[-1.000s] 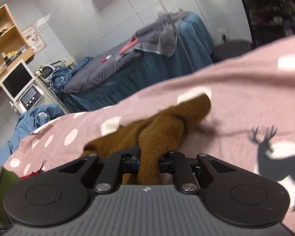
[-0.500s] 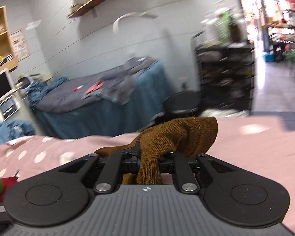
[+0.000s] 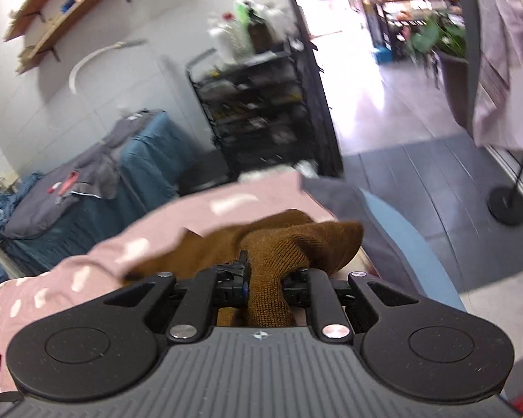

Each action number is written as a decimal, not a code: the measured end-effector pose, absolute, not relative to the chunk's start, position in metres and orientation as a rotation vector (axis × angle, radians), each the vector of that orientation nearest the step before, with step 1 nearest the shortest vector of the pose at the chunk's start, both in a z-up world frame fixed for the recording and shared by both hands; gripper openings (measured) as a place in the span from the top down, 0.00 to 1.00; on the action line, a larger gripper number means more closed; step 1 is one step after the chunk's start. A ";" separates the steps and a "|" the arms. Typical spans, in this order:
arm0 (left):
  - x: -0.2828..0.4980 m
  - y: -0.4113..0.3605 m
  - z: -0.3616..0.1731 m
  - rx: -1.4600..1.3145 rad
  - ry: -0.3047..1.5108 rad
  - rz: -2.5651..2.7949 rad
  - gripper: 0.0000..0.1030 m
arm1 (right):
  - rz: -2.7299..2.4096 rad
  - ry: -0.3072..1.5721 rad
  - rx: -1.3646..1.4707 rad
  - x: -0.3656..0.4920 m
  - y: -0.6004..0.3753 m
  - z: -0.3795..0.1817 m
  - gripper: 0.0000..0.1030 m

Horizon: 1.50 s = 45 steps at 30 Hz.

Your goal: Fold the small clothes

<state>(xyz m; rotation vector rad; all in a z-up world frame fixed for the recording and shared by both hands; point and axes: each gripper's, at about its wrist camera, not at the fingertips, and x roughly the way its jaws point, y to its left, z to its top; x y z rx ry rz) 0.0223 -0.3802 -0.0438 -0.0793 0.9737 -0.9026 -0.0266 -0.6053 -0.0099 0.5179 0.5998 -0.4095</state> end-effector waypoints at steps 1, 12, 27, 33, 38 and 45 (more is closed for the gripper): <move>0.022 -0.376 -0.046 -0.091 0.979 -0.908 0.89 | -0.418 0.603 0.528 -0.027 -0.606 -0.017 0.76; 0.037 -0.367 -0.046 -0.052 0.972 -0.919 0.81 | -0.422 0.562 0.546 -0.042 -0.622 -0.028 0.59; 0.034 -0.362 -0.044 0.000 0.971 -0.943 0.73 | -0.435 0.464 1.021 -0.026 -0.674 -0.040 0.73; 0.031 -0.362 -0.045 0.009 0.958 -0.940 0.73 | -0.557 0.429 0.573 -0.018 -0.639 -0.005 0.79; 0.028 -0.361 -0.044 0.049 0.949 -0.907 0.48 | -0.642 0.628 0.261 0.006 -0.626 -0.015 0.71; 0.040 -0.323 -0.047 -0.001 0.909 -0.826 0.39 | -0.627 0.549 0.047 -0.032 -0.601 0.009 0.44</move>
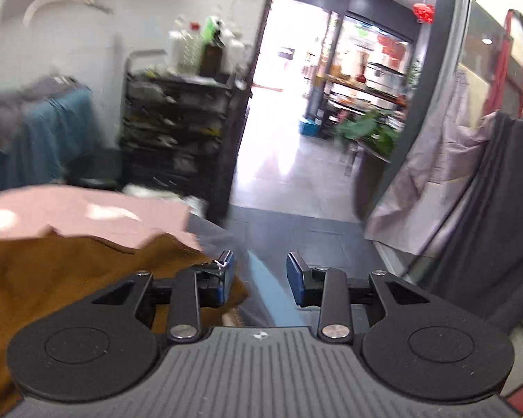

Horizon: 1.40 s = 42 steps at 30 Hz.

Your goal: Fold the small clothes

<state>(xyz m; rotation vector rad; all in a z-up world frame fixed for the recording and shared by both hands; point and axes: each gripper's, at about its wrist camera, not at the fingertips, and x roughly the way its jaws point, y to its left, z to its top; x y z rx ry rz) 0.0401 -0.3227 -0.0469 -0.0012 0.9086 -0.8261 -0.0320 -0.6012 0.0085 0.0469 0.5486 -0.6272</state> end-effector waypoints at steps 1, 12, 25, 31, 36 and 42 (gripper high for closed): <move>0.040 -0.317 -0.046 0.013 0.876 -0.800 0.38 | -0.587 0.525 0.065 -0.043 -0.596 0.014 0.44; 0.007 -0.320 -0.011 0.043 0.701 -0.960 0.50 | -0.308 0.636 0.034 -0.107 -0.515 0.006 0.44; -0.023 -0.345 -0.047 0.237 0.747 -0.890 0.11 | -0.378 0.707 0.102 -0.131 -0.500 -0.020 0.30; -0.029 -0.344 -0.043 0.254 0.746 -0.859 0.05 | -0.490 0.712 0.152 -0.128 -0.478 -0.023 0.00; -0.039 -0.346 -0.036 0.374 0.718 -0.861 0.01 | -0.572 0.700 0.218 -0.137 -0.464 -0.021 0.00; -0.050 -0.345 -0.021 0.470 0.681 -0.837 0.00 | -0.721 0.730 0.157 -0.137 -0.460 -0.008 0.00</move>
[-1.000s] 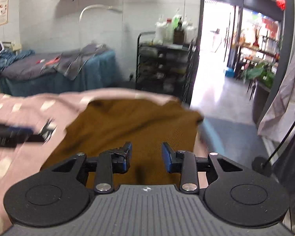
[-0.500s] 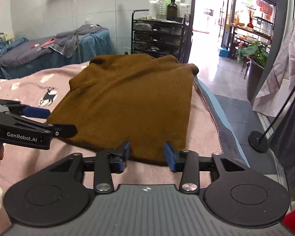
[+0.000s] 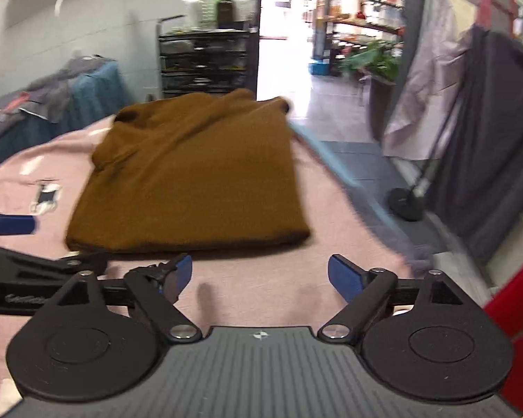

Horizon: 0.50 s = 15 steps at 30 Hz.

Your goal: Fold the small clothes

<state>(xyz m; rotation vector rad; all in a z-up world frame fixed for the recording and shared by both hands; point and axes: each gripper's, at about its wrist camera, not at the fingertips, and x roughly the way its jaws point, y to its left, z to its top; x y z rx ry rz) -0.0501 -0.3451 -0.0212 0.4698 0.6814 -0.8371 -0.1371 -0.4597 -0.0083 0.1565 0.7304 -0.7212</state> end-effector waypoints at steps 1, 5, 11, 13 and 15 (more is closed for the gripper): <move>-0.052 -0.347 -0.018 0.498 0.673 -0.829 0.00 | -0.731 0.749 0.122 -0.132 -0.458 -0.006 0.00; -0.051 -0.358 -0.005 0.588 0.699 -0.769 0.00 | -0.715 0.867 -0.029 -0.105 -0.453 -0.002 0.00; -0.043 -0.353 0.027 0.581 0.717 -0.782 0.00 | -0.735 0.879 -0.079 -0.087 -0.458 0.017 0.00; -0.037 -0.349 0.036 0.554 0.736 -0.798 0.00 | -0.740 0.890 -0.094 -0.085 -0.459 0.025 0.00; -0.032 -0.347 0.043 0.551 0.744 -0.786 0.00 | -0.745 0.891 -0.116 -0.084 -0.457 0.032 0.00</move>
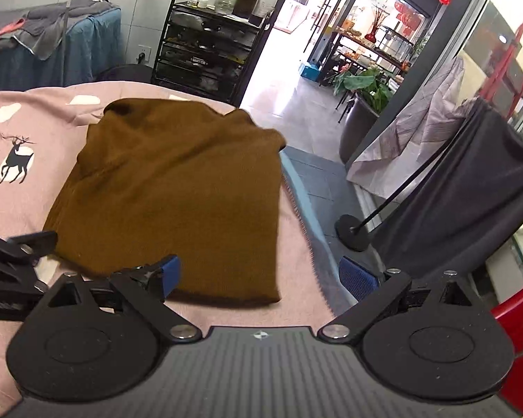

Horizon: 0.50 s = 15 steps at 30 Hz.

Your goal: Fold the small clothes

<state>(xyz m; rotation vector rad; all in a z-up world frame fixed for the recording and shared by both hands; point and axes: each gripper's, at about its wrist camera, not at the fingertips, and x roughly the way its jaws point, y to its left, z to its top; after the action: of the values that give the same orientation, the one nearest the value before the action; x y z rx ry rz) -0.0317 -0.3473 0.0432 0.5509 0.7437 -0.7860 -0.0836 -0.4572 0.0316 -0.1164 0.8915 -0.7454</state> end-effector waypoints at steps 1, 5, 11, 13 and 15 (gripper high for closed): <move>-0.030 -0.347 0.046 0.559 0.744 -0.781 0.00 | -0.736 0.896 -0.124 -0.083 -0.457 0.035 0.00; -0.025 -0.349 0.051 0.571 0.752 -0.754 0.00 | -0.717 0.944 -0.165 -0.077 -0.458 0.037 0.00; -0.020 -0.355 0.050 0.593 0.754 -0.729 0.00 | -0.703 0.970 -0.185 -0.071 -0.456 0.037 0.00; -0.020 -0.359 0.048 0.612 0.749 -0.730 0.00 | -0.701 0.972 -0.189 -0.071 -0.456 0.036 0.00; -0.021 -0.363 0.047 0.621 0.749 -0.730 0.00 | -0.703 0.976 -0.188 -0.071 -0.457 0.035 0.00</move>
<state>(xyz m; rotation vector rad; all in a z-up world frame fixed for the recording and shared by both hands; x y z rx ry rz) -0.0207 -0.3625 0.0467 0.6205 0.7490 -0.7296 -0.0709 -0.4572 0.0353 -0.1881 0.9761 -0.7035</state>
